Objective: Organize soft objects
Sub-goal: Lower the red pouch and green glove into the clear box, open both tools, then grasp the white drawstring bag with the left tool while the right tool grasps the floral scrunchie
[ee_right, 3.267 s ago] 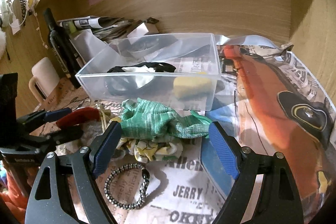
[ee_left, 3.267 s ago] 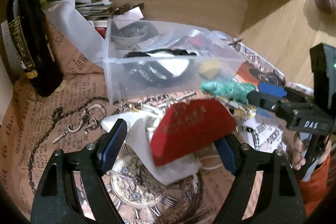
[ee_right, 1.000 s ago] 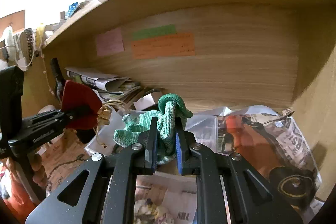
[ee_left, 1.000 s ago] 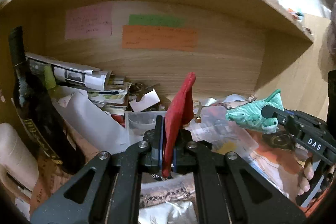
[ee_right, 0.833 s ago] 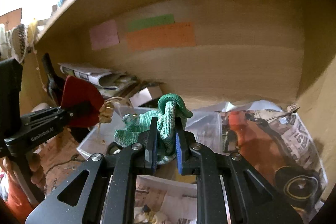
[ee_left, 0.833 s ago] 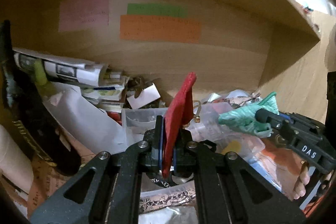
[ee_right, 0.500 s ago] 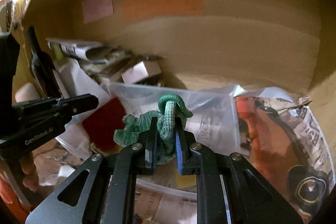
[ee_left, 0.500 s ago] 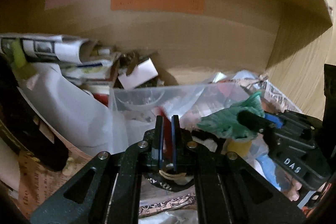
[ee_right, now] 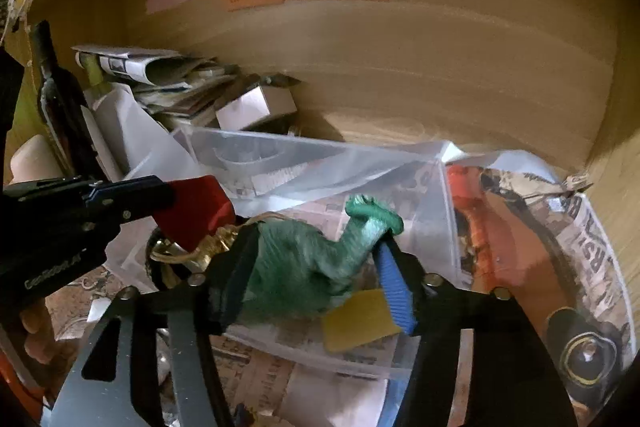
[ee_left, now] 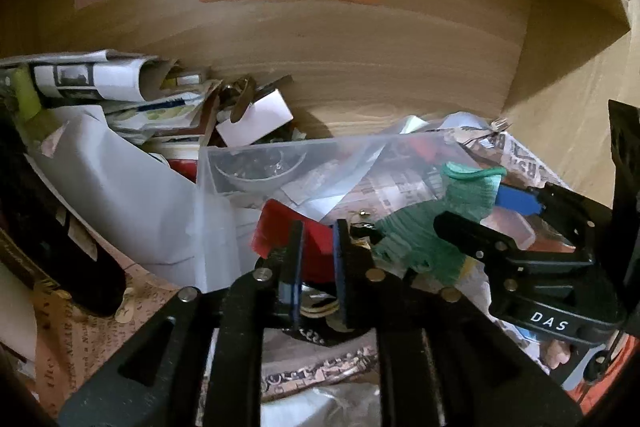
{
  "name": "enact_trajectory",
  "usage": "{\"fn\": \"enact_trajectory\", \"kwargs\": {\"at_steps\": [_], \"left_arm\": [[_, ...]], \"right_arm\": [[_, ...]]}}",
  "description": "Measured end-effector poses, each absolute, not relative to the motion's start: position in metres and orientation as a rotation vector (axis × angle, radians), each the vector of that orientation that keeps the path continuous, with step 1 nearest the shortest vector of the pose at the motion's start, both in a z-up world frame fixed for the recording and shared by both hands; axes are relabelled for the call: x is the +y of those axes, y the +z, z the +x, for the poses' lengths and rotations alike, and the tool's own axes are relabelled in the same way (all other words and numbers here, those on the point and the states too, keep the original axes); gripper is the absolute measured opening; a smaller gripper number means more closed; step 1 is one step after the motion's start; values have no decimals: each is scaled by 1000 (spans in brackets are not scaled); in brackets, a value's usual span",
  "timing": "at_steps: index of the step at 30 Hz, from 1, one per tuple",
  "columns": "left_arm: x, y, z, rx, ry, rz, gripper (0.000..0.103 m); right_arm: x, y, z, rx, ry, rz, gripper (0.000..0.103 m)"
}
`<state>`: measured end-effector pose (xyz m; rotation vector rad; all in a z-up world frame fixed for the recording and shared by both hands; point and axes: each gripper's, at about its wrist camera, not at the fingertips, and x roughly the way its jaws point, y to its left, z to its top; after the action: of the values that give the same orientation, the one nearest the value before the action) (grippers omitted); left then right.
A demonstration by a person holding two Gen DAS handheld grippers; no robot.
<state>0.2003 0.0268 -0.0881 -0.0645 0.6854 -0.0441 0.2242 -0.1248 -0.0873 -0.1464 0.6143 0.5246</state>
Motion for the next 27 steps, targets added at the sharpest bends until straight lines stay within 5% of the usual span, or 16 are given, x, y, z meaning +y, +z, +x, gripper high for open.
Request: {"fn": "enact_trajectory", "kwargs": {"at_steps": [11, 16, 27], "left_arm": [[26, -49, 149, 527, -37, -40, 68], [24, -40, 128, 490, -45, -29, 78], [24, -66, 93, 549, -44, -18, 93]], "right_arm": [[-140, -46, 187, 471, 538, -141, 88], [-144, -44, 178, 462, 540, -163, 102], [-171, -60, 148, 510, 553, -128, 102]]}}
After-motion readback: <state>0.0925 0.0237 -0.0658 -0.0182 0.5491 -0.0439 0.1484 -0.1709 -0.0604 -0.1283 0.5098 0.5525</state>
